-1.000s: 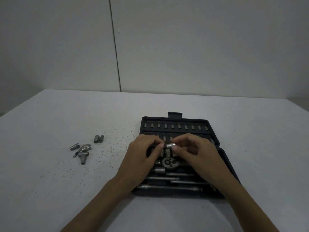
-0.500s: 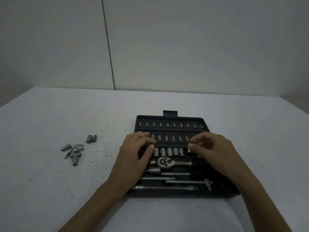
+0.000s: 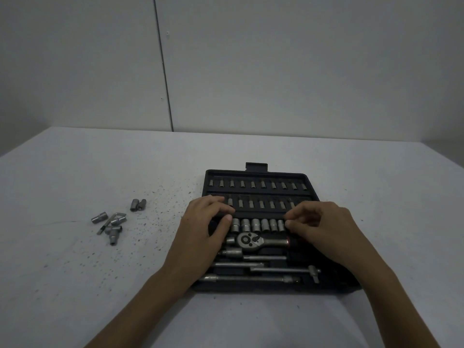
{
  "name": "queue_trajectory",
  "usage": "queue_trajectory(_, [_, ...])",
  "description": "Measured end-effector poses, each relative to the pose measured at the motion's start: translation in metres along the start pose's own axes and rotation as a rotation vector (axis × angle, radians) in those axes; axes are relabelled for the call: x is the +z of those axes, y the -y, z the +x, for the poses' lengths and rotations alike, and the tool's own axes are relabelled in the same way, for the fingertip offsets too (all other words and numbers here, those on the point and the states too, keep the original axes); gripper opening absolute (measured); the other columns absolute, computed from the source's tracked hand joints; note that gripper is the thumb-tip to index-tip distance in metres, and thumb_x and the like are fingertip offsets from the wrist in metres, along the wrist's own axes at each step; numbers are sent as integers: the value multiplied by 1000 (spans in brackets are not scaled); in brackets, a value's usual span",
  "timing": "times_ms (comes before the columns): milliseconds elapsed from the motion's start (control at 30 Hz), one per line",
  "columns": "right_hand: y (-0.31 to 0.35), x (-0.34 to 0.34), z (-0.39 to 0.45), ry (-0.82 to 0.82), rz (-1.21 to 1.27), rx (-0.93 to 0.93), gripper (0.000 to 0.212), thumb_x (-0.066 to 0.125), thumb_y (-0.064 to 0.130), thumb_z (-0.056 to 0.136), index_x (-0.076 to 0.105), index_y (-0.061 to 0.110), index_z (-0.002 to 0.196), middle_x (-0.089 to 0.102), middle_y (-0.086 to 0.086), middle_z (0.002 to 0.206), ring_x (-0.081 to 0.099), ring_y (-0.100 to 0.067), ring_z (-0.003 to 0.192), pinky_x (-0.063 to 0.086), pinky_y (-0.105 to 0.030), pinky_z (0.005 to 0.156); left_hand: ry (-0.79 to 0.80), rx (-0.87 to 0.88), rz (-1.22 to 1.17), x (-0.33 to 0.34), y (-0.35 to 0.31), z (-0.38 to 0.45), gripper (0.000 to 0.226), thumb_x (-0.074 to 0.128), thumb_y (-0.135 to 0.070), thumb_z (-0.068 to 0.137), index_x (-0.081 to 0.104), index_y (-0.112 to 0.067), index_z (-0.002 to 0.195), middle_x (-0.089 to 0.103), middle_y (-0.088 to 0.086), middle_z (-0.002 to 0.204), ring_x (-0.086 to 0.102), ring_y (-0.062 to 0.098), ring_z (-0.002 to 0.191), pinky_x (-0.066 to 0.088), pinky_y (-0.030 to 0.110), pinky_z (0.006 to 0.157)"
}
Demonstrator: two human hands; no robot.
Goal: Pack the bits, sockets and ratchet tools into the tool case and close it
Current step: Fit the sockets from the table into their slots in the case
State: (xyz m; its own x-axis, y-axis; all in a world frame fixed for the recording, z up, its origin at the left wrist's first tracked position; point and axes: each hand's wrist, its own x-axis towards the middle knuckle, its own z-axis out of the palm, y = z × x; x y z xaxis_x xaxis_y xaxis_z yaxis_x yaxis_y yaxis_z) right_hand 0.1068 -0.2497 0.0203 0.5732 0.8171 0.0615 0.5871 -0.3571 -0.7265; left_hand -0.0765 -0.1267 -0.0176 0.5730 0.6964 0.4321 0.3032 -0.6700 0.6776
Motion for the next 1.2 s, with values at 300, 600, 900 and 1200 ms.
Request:
queue_trajectory(300, [2, 2, -1, 3, -36, -32, 5, 73, 21, 80, 71, 25, 78, 69, 9, 74, 63, 1, 72, 43, 1, 62, 4, -7, -3, 0, -1, 0, 14, 60, -16, 89, 68, -21, 99, 51, -20, 108, 43, 0, 112, 30, 22, 99])
queue_trajectory(600, [1, -3, -2, 84, -10, -25, 10, 71, 17, 82, 70, 27, 82, 70, 10, 80, 64, 1, 75, 42, 1, 62, 30, 2, 15, 1, 2, -1, 14, 59, -18, 90, 67, -22, 99, 54, -19, 107, 47, 0, 110, 29, 11, 95])
queue_trajectory(900, [2, -2, -2, 76, 13, -41, 10, 74, 14, 79, 71, 24, 80, 71, 8, 76, 64, 3, 70, 43, 0, 61, 47, 22, 0, 1, 0, -1, 19, 52, -29, 88, 68, -21, 97, 58, -20, 100, 52, 0, 103, 36, 12, 90])
queue_trajectory(1200, [1, -1, -3, 60, -15, -71, 7, 74, 19, 79, 71, 26, 79, 70, 11, 77, 63, 4, 70, 42, 0, 62, 50, 30, 20, 1, 0, -2, 12, 58, -17, 90, 68, -21, 97, 59, -17, 102, 51, 1, 104, 33, 6, 90])
